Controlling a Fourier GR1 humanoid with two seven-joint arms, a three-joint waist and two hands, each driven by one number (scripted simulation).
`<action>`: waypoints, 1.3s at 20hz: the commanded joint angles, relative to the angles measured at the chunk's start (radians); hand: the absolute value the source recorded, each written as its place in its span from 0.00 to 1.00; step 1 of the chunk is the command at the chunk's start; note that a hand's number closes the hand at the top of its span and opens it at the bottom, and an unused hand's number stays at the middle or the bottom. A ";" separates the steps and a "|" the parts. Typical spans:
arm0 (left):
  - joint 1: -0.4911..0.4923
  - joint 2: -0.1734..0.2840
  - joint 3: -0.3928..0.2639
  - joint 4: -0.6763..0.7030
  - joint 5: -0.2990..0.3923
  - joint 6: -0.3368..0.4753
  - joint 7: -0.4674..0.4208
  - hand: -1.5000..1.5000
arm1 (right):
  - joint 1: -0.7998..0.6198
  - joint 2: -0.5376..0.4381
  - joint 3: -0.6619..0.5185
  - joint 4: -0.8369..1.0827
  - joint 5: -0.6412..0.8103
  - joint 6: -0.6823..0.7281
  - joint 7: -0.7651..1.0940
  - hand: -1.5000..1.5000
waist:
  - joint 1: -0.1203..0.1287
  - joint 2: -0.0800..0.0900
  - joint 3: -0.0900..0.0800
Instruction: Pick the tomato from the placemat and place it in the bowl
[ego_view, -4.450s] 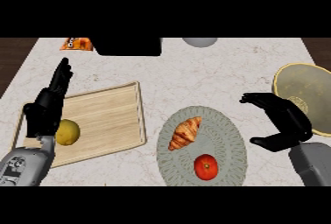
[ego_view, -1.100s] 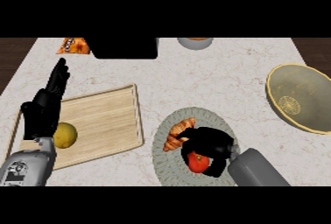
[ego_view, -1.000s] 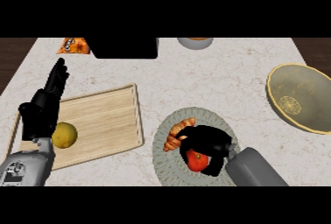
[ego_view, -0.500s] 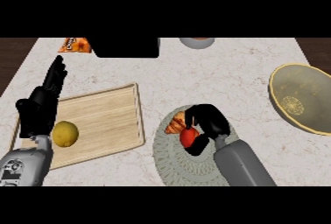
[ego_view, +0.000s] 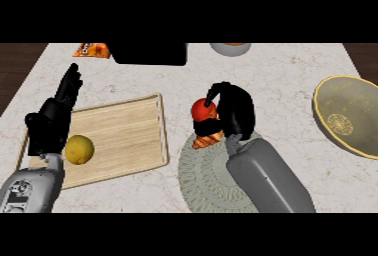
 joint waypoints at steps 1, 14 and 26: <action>0.013 -0.018 -0.011 0.003 -0.029 0.030 -0.006 0.50 | -0.102 0.001 0.039 -0.056 0.106 -0.141 0.259 1.00 | -0.021 -0.002 -0.001; 0.063 -0.004 0.035 -0.010 -0.005 0.007 -0.032 0.50 | 0.043 -0.097 -0.151 -0.246 0.301 -0.137 0.304 1.00 | -0.045 0.003 0.001; 0.058 -0.036 0.001 -0.077 -0.039 0.018 0.026 0.50 | 0.155 -0.340 -0.444 -0.018 0.108 -0.342 -0.102 1.00 | -0.032 0.007 0.002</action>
